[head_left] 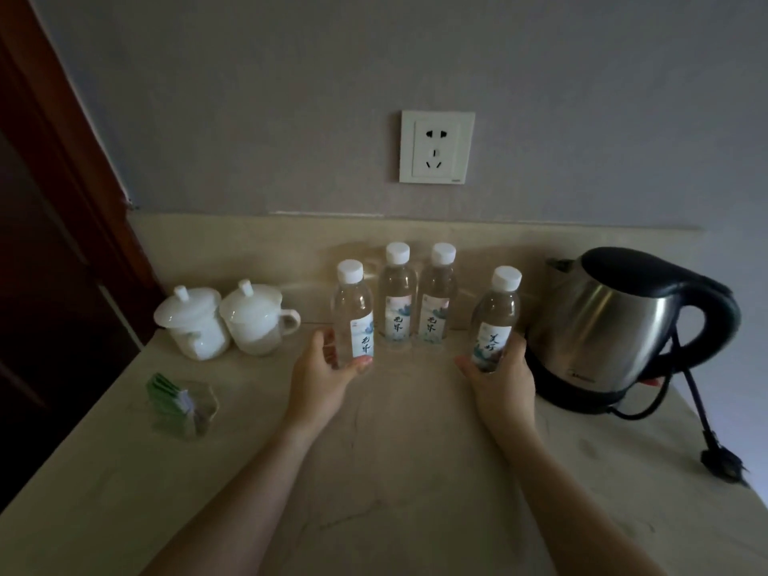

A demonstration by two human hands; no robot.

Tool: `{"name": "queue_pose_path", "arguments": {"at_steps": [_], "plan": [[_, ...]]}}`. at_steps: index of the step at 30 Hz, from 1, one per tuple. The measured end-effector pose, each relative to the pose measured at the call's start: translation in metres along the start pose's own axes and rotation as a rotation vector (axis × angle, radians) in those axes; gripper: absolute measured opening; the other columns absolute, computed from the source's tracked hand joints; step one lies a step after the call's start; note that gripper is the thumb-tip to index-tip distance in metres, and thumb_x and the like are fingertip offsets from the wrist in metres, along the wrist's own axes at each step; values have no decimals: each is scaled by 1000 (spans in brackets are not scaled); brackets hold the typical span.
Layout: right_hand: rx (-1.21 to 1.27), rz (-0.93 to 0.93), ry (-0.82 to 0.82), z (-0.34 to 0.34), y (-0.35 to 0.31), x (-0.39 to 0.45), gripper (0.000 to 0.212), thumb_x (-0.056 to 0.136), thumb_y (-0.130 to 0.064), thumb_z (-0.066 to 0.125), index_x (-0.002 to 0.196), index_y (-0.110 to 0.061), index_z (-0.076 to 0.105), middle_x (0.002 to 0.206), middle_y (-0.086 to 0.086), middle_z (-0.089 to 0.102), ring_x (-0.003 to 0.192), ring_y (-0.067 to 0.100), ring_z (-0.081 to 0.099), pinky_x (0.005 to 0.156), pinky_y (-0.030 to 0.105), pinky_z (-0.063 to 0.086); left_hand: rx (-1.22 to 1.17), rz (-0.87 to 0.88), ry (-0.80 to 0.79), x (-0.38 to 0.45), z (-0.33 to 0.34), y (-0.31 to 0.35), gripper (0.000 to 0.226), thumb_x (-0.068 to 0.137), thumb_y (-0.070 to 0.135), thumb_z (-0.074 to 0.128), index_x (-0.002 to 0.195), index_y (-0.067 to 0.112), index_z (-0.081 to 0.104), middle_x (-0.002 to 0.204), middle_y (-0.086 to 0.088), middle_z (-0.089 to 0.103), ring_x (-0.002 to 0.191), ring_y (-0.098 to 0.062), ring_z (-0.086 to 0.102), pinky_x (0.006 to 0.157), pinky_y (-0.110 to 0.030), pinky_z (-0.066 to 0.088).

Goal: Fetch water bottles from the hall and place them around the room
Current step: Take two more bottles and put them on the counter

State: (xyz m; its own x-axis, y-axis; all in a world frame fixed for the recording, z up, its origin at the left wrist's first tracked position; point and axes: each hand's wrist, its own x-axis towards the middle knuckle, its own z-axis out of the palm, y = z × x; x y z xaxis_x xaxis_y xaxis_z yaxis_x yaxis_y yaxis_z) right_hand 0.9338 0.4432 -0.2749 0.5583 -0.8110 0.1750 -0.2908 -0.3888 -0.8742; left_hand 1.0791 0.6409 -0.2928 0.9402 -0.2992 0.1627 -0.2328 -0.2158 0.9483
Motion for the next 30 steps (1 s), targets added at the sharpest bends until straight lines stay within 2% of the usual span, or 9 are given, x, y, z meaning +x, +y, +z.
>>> {"name": "queue_pose_path", "arguments": {"at_steps": [3,7,10,14,16,19,22,24,30], "plan": [[17,-7,-8,6,-1,15,56,81,-33,77,123,-23,41,101,-10,56,84,10,55,72,30,48,-9,-7,-19,15,7,-4,49,72,20,86,113,22,60,105,9,72,95,-5,69,85,-26,55],[39,-30,-72,13,-2,29,59,83,-31,74,129,-28,36,108,-16,53,93,7,55,77,28,50,52,7,17,27,12,-5,38,72,26,86,102,21,63,96,7,73,88,-4,67,74,-16,49],[39,-8,-104,18,-1,37,58,82,-26,75,126,-28,38,111,-16,53,97,8,55,81,31,52,60,6,35,31,14,-6,35,73,25,86,99,21,63,94,8,72,84,-2,67,73,-17,50],[33,27,-130,19,1,43,51,79,-27,79,110,-29,39,104,-12,55,88,7,57,72,26,50,9,13,39,32,15,-4,40,75,15,84,107,21,61,98,10,70,81,13,63,74,-5,48],[32,30,-145,18,3,45,50,79,-24,79,110,-26,40,103,-11,56,85,6,57,72,25,49,24,22,38,33,16,-6,41,77,16,82,113,18,62,98,10,70,82,15,62,74,-4,47],[26,16,-154,17,6,45,49,80,-21,77,116,-24,44,108,-10,58,94,11,59,79,29,52,59,32,44,35,17,-8,42,78,20,82,116,15,63,96,11,70,84,8,64,75,-6,48],[44,16,-153,17,6,46,46,79,-22,77,113,-28,45,106,-13,58,95,10,60,78,27,52,94,50,57,38,18,-10,44,77,25,82,116,17,64,98,3,73,90,-12,68,81,-24,54],[48,20,-150,17,5,46,46,78,-22,78,110,-28,46,104,-14,58,94,9,60,76,25,50,102,56,55,38,18,-10,43,78,26,82,116,16,64,100,1,73,92,-16,68,83,-31,54],[67,14,-139,16,7,46,47,77,-20,80,111,-27,48,106,-13,61,92,8,59,67,15,43,109,67,28,40,18,-8,41,81,22,79,118,13,63,104,3,72,92,-6,67,79,-16,51]]}}
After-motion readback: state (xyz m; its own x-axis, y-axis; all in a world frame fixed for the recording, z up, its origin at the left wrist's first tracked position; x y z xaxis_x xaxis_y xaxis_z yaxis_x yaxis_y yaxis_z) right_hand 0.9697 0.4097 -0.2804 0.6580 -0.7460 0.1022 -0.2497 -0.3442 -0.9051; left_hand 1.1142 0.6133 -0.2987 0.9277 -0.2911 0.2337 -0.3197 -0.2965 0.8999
